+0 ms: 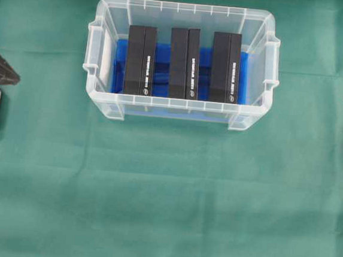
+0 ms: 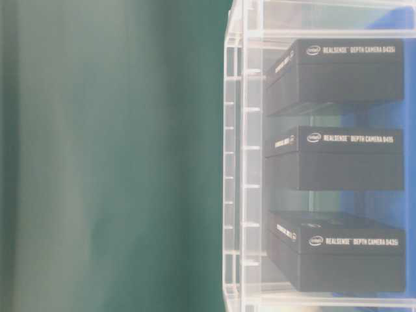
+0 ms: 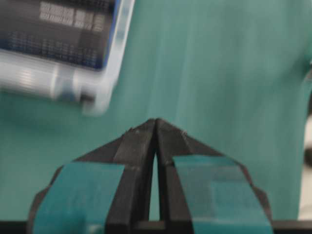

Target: Take the box out of the case with the left arm.

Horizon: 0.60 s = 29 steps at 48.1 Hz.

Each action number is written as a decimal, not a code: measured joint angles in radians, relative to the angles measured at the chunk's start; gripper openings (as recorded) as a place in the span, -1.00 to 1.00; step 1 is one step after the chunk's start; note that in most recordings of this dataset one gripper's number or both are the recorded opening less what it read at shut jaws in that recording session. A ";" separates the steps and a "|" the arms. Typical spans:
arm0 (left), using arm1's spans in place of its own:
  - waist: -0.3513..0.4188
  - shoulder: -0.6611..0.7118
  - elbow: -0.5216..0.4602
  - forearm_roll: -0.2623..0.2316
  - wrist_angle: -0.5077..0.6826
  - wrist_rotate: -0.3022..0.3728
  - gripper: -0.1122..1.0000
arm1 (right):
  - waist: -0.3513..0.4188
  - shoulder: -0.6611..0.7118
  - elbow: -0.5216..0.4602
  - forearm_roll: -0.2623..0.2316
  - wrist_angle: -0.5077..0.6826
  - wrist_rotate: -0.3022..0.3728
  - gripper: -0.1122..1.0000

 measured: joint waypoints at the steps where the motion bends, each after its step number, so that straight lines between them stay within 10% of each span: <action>1: 0.000 0.008 -0.006 -0.002 0.034 -0.005 -0.77 | 0.000 0.006 -0.006 -0.002 0.031 0.000 -0.80; 10: -0.005 0.040 -0.032 -0.002 0.196 -0.008 -0.77 | 0.000 0.040 -0.034 -0.014 0.239 -0.026 -0.80; 29: -0.006 0.044 -0.038 -0.002 0.224 -0.126 -0.77 | 0.000 0.041 -0.038 -0.014 0.267 -0.032 -0.80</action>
